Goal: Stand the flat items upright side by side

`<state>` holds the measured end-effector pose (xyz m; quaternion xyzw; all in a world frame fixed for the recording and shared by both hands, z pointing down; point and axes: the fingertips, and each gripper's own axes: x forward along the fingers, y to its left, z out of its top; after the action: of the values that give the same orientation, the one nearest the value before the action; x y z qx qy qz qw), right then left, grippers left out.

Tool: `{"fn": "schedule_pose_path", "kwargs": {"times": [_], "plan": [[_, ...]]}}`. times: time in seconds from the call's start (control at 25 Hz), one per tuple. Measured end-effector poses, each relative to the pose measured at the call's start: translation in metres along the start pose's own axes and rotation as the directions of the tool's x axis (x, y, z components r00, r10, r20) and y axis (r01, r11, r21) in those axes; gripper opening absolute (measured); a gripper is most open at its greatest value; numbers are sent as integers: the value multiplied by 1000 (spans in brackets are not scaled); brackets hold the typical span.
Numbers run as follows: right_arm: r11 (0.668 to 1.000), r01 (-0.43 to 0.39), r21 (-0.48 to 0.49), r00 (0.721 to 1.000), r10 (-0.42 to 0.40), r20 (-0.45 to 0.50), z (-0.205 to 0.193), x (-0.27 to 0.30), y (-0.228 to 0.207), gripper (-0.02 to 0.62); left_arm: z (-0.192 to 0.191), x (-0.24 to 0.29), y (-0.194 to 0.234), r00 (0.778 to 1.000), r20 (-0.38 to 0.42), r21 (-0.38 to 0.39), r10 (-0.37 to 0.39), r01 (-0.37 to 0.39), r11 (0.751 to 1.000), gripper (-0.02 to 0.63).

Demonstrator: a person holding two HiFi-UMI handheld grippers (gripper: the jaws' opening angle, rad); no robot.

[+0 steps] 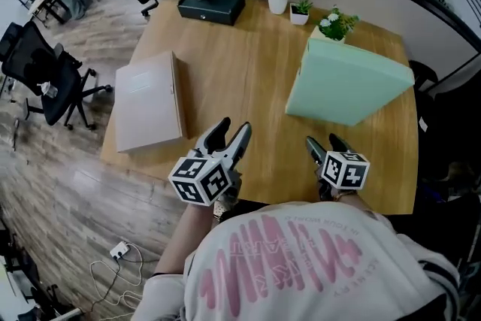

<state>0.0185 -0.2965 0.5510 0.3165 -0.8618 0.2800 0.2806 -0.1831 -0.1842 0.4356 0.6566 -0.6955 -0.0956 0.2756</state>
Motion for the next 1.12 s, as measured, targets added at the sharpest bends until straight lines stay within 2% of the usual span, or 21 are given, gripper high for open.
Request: {"fn": "schedule_pose_path", "kwargs": {"times": [0.2, 0.36, 0.48, 0.64, 0.76, 0.92, 1.12], "plan": [[989, -144, -17, 989, 143, -36, -13, 49, 137, 341, 20, -90, 96, 988, -9, 66, 153, -152, 986, 238], [969, -240, -59, 970, 238, -39, -20, 81, 238, 341, 37, -163, 171, 966, 28, 1, 257, -257, 966, 238], [962, -262, -83, 964, 257, -62, -32, 96, 287, 342, 46, -211, 208, 952, 52, -27, 301, -300, 954, 238], [963, -265, -55, 963, 261, -70, -40, 115, 325, 342, 44, -258, 248, 938, 63, -84, 341, -335, 938, 238], [959, -281, -25, 958, 279, -70, -34, 123, 344, 342, 37, -277, 275, 921, 59, -136, 386, -376, 917, 238], [941, -338, -3, 941, 337, -38, -13, 139, 356, 342, 34, -271, 306, 906, 24, -197, 423, -411, 890, 238], [930, -361, 65, 931, 363, -27, 25, 190, 365, 340, 67, -243, 343, 908, 2, -186, 420, -412, 892, 249]]}}
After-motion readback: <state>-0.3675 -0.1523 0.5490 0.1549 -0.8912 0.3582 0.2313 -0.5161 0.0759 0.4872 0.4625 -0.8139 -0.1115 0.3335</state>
